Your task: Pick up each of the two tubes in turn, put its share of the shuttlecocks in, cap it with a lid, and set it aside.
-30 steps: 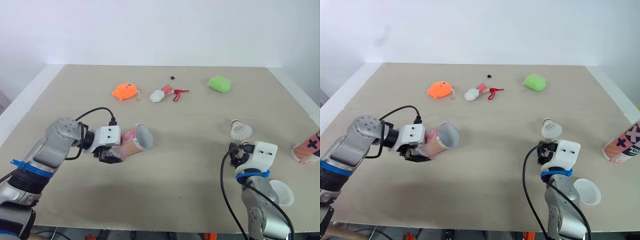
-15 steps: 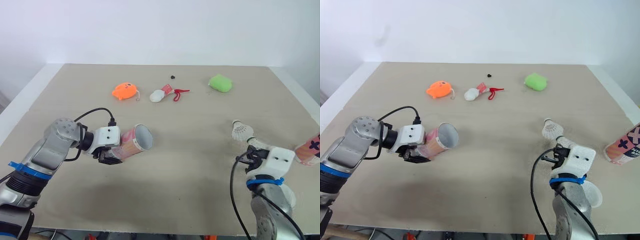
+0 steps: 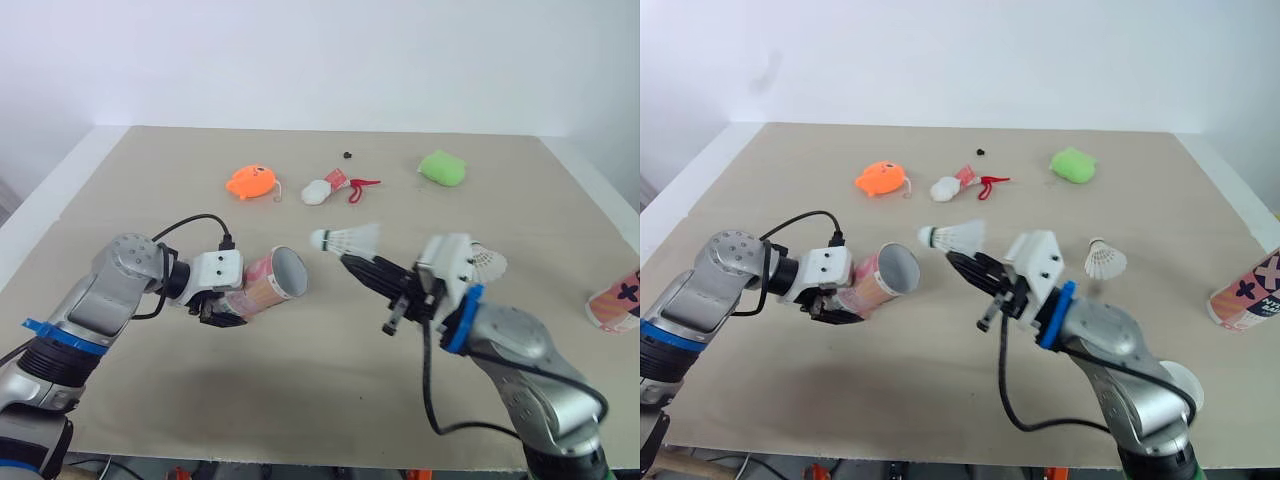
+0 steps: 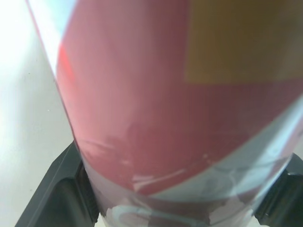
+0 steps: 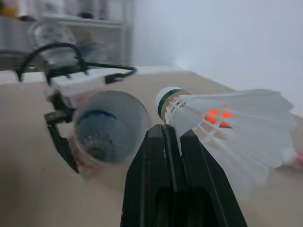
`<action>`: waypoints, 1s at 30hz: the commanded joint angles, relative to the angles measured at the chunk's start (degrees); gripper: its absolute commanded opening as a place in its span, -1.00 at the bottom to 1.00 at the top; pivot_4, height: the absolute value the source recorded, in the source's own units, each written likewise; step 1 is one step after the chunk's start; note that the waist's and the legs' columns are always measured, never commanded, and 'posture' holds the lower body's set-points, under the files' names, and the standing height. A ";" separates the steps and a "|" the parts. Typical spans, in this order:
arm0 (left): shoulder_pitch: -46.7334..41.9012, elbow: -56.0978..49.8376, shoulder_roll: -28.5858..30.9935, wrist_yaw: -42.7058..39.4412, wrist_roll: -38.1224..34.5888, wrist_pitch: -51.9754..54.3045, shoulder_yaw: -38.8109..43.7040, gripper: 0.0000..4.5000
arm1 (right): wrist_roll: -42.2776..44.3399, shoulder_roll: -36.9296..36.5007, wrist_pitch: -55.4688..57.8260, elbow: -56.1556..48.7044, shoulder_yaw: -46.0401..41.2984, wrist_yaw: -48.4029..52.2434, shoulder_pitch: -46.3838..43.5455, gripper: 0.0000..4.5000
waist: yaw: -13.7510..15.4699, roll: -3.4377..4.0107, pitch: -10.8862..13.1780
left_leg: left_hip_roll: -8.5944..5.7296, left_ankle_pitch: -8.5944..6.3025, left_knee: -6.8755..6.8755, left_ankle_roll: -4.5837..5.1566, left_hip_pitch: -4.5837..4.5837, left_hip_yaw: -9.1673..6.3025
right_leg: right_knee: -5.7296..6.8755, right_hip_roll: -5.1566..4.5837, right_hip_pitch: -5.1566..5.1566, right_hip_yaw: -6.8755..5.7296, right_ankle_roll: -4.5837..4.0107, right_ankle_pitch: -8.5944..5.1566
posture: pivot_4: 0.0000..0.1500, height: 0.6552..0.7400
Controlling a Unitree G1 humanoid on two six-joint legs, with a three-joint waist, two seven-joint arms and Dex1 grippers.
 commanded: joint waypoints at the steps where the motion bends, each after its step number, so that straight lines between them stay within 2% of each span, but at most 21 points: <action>1: 0.85 -0.99 -0.29 0.58 -0.27 0.95 -0.90 0.54 | -0.05 -2.16 1.27 0.28 3.74 4.00 -1.46 -0.99 | 0.14 0.00 0.00 | 0.00 0.00 0.00 0.00 -0.06 0.00 | 0.00 -0.01 -0.02 -0.04 0.02 -0.02 | 1.00 1.00; 7: 1.56 -1.71 -0.02 0.74 -0.54 1.49 -0.79 0.54 | -1.02 -3.26 0.90 2.45 6.00 6.55 -3.25 -0.99 | 0.16 -0.01 0.00 | -0.01 -0.01 0.02 0.01 -0.18 -0.11 | 0.00 -0.02 -0.10 -0.10 0.21 0.08 | 1.00 1.00; 10: 1.50 -1.77 -0.26 0.73 -0.53 1.57 -1.06 0.54 | -2.27 -0.70 0.78 4.46 7.47 5.12 -6.07 -0.99 | 0.04 -0.02 0.00 | 0.02 -0.01 0.03 0.01 -0.13 -0.10 | 0.00 0.00 -0.10 -0.08 0.15 0.13 | 1.00 1.00; 14: 1.18 -1.57 -0.47 0.73 -0.46 1.50 -1.30 0.54 | -0.91 2.46 2.53 3.68 8.19 3.58 -5.74 -0.38 | 0.09 -0.07 -0.03 | 0.02 0.00 0.04 0.01 -0.14 -0.10 | 0.00 0.02 -0.09 -0.16 0.14 0.13 | 1.00 1.00; 15: 1.11 -1.51 -0.47 0.73 -0.46 1.48 -1.26 0.54 | -0.56 3.24 2.72 3.18 7.98 2.81 -5.08 -0.09 | 0.09 -0.07 -0.03 | 0.02 -0.01 0.03 0.01 -0.16 -0.10 | 0.00 0.01 -0.10 -0.16 0.16 0.12 | 1.00 1.00; 17: 1.12 -1.51 -0.42 0.71 -0.48 1.48 -1.15 0.54 | 0.13 4.38 3.08 2.24 7.02 1.12 -3.28 0.33 | 0.11 -0.11 -0.06 | 0.02 -0.01 0.02 0.01 -0.17 -0.13 | 0.00 0.00 -0.10 -0.15 0.18 0.12 | 1.00 1.00; 18: 1.28 -1.50 -0.37 0.77 -0.42 1.40 -1.13 0.54 | -0.02 4.71 2.63 1.82 6.15 0.05 -1.72 0.48 | 0.17 -0.11 -0.06 | 0.02 -0.01 0.02 0.01 -0.18 -0.14 | 0.00 0.00 -0.10 -0.17 0.18 0.11 | 1.00 1.00; 20: 1.66 -1.69 -0.25 0.86 -0.38 1.37 -1.08 0.54 | -0.16 5.38 1.76 1.13 4.74 -1.46 0.60 0.94 | 0.26 -0.12 -0.06 | 0.01 -0.01 0.02 0.01 -0.25 -0.18 | 0.00 -0.01 -0.11 -0.25 0.18 0.09 | 1.00 1.00; 22: 1.93 -1.93 -0.17 0.90 -0.51 1.52 -0.99 0.54 | -1.98 7.35 -1.51 1.24 1.75 -5.22 3.37 0.98 | 0.23 -0.11 -0.06 | 0.00 -0.01 0.04 0.01 -0.25 -0.20 | 0.00 -0.03 -0.14 -0.20 0.19 0.10 | 1.00 1.00; 25: 1.96 -1.68 -0.36 1.04 -0.50 1.42 -1.12 0.54 | -11.22 10.47 -8.50 5.51 -3.58 -15.88 7.71 0.98 | 0.27 -0.19 -0.12 | 0.01 -0.01 0.07 0.01 -0.23 -0.24 | 0.01 -0.02 -0.11 -0.25 0.19 0.12 | 1.00 1.00; 27: 1.79 -1.36 -0.63 1.16 -0.50 1.26 -1.30 0.54 | -17.57 11.83 -10.23 8.91 -6.34 -23.35 9.63 0.98 | 0.26 -0.19 -0.12 | 0.00 0.00 0.08 0.00 -0.22 -0.22 | 0.01 -0.05 -0.12 -0.19 0.14 0.10 | 1.00 1.00; 30: 1.63 -0.97 -0.92 1.23 -0.41 0.94 -1.53 0.54 | -22.09 14.55 -9.72 12.45 -10.56 -31.90 11.22 0.98 | 0.27 -0.19 -0.15 | -0.02 0.00 0.08 -0.01 -0.21 -0.16 | 0.00 -0.08 -0.12 -0.17 0.06 0.06 | 1.00 1.00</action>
